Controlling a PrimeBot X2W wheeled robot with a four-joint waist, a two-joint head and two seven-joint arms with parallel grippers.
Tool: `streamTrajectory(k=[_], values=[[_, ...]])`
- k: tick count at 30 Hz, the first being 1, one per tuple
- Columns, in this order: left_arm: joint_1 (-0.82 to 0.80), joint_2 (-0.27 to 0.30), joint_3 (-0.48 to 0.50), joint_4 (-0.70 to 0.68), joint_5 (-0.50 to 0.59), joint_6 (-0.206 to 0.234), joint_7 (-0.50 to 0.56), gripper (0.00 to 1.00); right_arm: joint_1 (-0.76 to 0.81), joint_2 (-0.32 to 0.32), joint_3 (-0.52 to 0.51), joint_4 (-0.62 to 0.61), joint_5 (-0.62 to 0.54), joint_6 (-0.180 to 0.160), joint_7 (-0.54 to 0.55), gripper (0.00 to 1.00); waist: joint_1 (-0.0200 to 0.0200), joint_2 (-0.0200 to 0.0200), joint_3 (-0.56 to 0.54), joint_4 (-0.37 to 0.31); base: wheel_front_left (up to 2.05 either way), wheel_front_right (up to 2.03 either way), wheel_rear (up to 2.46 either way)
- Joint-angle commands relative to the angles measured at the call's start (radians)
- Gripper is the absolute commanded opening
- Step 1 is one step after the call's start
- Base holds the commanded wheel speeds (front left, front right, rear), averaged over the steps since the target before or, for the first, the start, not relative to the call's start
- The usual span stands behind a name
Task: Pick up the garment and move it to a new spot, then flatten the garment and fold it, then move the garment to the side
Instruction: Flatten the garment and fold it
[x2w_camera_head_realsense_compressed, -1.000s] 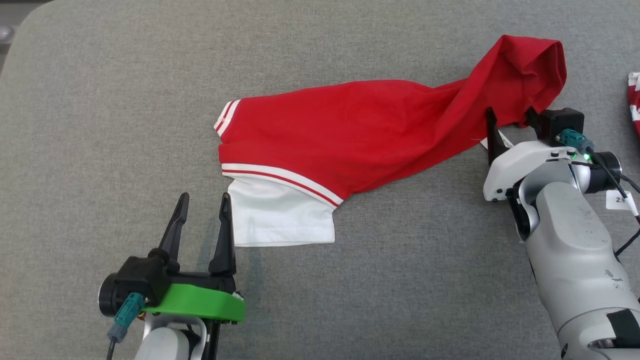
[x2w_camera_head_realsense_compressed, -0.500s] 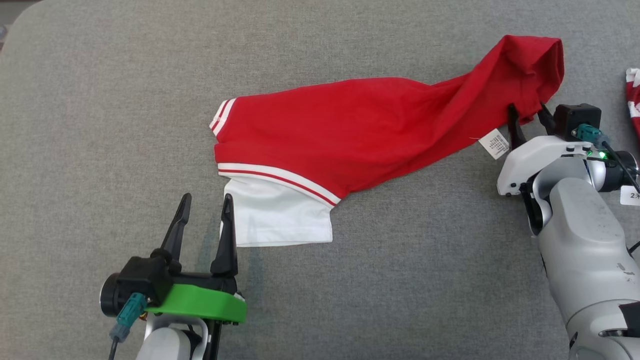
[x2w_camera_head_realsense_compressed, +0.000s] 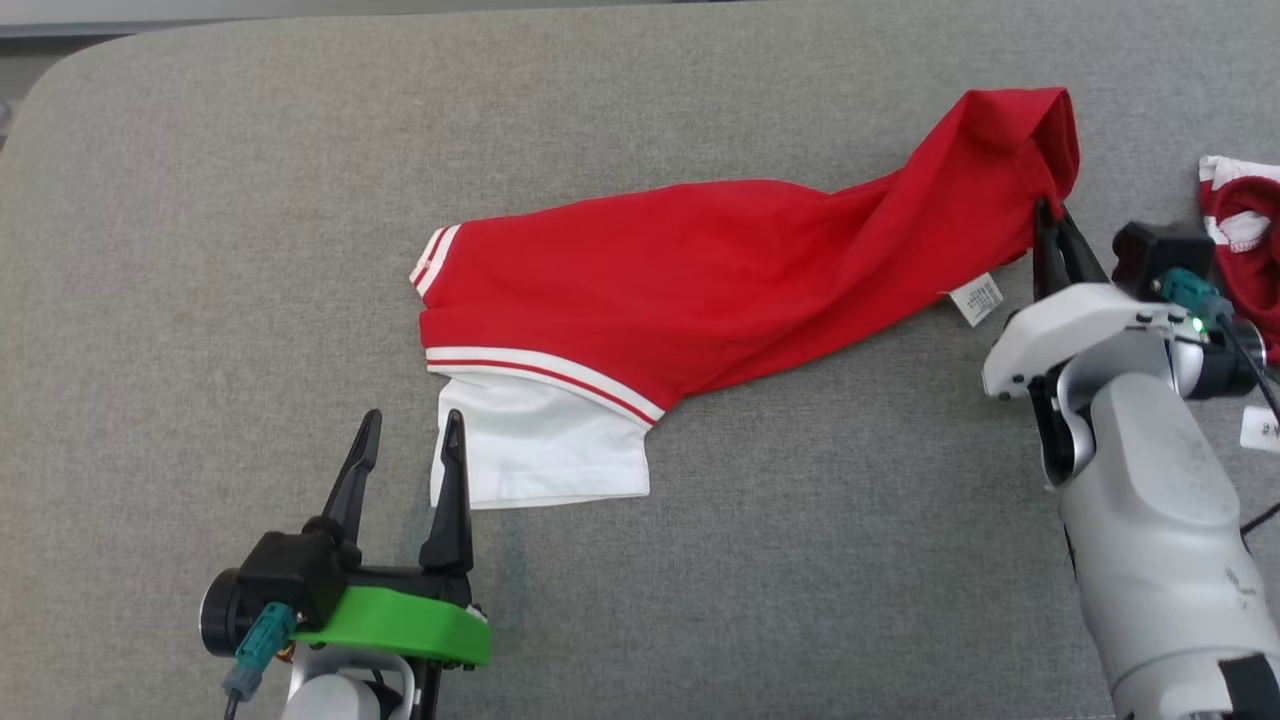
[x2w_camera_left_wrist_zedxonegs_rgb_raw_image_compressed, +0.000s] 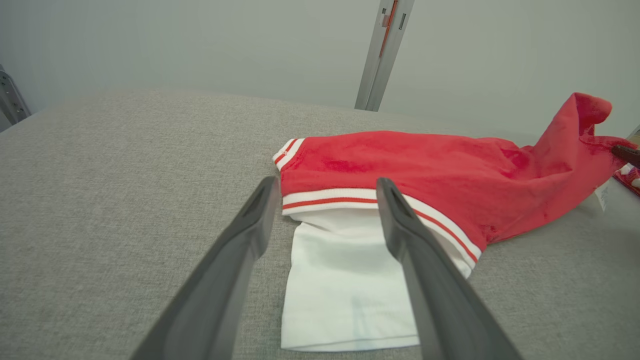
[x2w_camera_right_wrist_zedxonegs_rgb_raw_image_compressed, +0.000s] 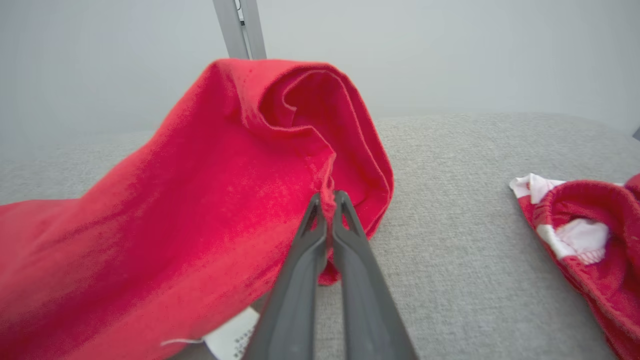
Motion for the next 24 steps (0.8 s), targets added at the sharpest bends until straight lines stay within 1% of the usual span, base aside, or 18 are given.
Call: streamTrajectory(k=[1,5,9,12,13,14,15,16,20,24], values=[[0.017,0.002,0.003,0.002,0.006,-0.001,-0.003,1.00,0.055,0.002,0.000,-0.035,0.025,-0.002,-0.003,0.00,0.0000,0.0000,-0.032,-0.025,0.00,0.00,0.00],[0.038,0.002,0.006,0.003,0.003,-0.003,-0.003,1.00,0.184,0.012,0.020,-0.150,0.127,-0.002,-0.002,0.00,0.0000,0.0000,-0.067,-0.055,0.00,0.00,0.00],[0.052,0.002,0.004,0.001,-0.001,-0.002,-0.003,1.00,0.322,0.013,0.056,-0.270,0.218,-0.002,0.048,0.00,0.0000,0.0000,-0.086,-0.083,0.00,0.00,0.00],[0.055,0.002,0.000,-0.001,-0.001,-0.004,-0.003,1.00,0.394,0.013,0.068,-0.324,0.280,-0.002,0.093,0.00,0.0000,0.0000,-0.087,-0.098,0.00,0.00,0.00],[0.054,0.002,-0.001,-0.001,0.000,-0.005,-0.003,1.00,0.408,0.013,0.067,-0.337,0.300,-0.002,0.101,0.06,0.0000,0.0000,-0.085,-0.101,0.00,0.00,0.00],[0.051,0.002,-0.001,0.000,0.000,-0.005,-0.003,1.00,0.422,0.013,0.060,-0.346,0.292,-0.002,0.101,0.38,0.0000,0.0000,-0.084,-0.104,0.00,0.00,0.00],[0.049,0.002,0.000,0.001,0.000,-0.005,-0.003,1.00,0.431,0.013,0.054,-0.350,0.269,-0.002,0.099,0.60,0.0000,0.0000,-0.083,-0.106,0.00,0.00,0.00],[0.046,0.002,0.000,0.002,-0.001,-0.006,-0.003,1.00,0.438,0.013,0.048,-0.356,0.254,-0.002,0.095,1.00,0.0000,0.0000,-0.082,-0.107,0.00,0.00,0.00],[0.036,0.003,0.007,0.005,-0.002,-0.003,-0.003,1.00,0.457,0.014,0.037,-0.372,0.237,-0.001,0.080,1.00,0.0000,0.0000,-0.084,-0.110,0.00,0.00,0.00],[0.026,0.003,0.019,0.001,-0.004,-0.002,-0.003,1.00,0.480,0.013,0.011,-0.415,0.169,-0.001,0.055,1.00,0.0000,0.0000,-0.102,-0.110,0.00,0.00,0.00]])
